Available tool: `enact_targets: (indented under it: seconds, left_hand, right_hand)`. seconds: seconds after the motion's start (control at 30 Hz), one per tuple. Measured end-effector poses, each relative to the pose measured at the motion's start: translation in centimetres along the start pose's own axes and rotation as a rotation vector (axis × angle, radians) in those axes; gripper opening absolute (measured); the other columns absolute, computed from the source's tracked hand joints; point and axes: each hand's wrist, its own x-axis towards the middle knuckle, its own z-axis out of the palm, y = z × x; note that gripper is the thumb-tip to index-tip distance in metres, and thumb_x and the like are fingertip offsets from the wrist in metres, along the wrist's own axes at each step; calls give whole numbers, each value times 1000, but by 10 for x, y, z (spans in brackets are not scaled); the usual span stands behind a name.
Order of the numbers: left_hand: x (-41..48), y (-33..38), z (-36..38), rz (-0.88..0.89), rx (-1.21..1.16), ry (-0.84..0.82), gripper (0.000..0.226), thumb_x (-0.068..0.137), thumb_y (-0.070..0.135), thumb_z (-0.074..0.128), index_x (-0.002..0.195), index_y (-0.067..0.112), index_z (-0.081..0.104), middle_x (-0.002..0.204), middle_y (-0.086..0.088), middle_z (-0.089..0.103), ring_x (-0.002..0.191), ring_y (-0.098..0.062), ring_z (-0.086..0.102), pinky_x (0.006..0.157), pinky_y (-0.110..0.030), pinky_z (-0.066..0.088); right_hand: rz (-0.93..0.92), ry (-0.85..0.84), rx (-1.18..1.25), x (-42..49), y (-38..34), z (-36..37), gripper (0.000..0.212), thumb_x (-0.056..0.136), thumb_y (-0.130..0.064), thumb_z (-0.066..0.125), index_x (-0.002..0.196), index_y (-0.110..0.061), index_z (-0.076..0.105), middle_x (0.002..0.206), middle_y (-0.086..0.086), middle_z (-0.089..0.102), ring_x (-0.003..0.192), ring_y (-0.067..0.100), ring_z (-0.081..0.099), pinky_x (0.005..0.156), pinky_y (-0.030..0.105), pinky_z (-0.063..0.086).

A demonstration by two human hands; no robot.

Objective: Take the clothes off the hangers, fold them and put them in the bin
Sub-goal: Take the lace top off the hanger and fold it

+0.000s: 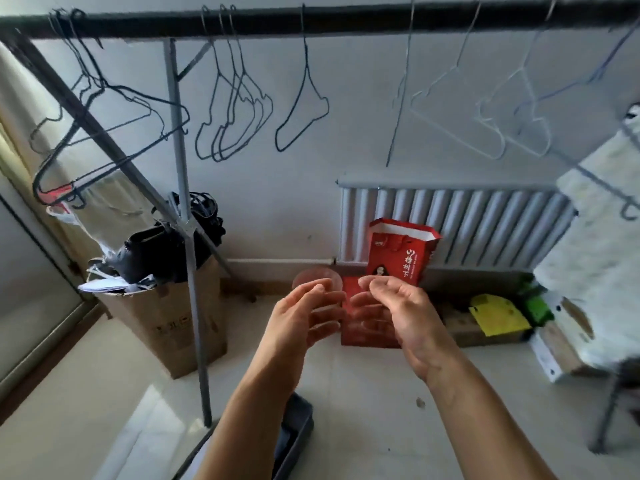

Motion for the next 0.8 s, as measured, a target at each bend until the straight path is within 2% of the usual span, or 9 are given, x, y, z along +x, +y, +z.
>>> enact_targets:
  seconds: [0.13,0.3,0.4,0.53,0.63,0.8]
  left_hand:
    - [6,-2,55,-3,-30,-96,23,100,21,50,113,12,67,97,-9,76,82,-21,70,74,-32,55]
    - [5,-15,140,-36,11,-267,24,99,26,52,113,15,68,101,-10,75,90,-25,72,84,-38,54]
    - [3,-22,203,-45,22,-335,22,99,27,53,112,18,68,98,-7,76,91,-25,72,87,-39,54]
    - [-3,-31,276,-34,24,-425,22,99,26,53,110,17,69,97,-8,76,86,-24,70,81,-38,52]
    - [-8,-37,326,-28,62,-448,22,100,27,52,109,17,69,99,-6,76,90,-24,71,86,-40,54]
    - [-7,-37,390,13,94,-474,23,101,29,51,112,18,68,99,-2,76,89,-20,72,86,-36,56]
  right_hand:
    - [-58,116,2,-15,-14,-54,20,99,-23,51,103,-14,69,91,11,75,76,19,70,69,28,56]
    - [-119,238,-5,-29,-32,-128,18,97,-27,55,96,-19,71,86,10,75,78,20,71,69,31,53]
    - [-163,294,-20,-42,-49,-190,17,98,-25,54,96,-18,70,84,8,75,73,16,71,65,25,52]
    - [-201,385,-52,-57,-65,-262,17,97,-21,54,98,-15,70,82,9,75,74,20,69,71,33,52]
    - [-209,434,-59,-62,-75,-310,18,97,-20,54,92,-12,69,79,10,74,73,22,68,72,36,52]
    - [-236,441,-78,-61,-97,-366,18,97,-19,53,96,-11,68,83,11,74,71,23,68,74,37,54]
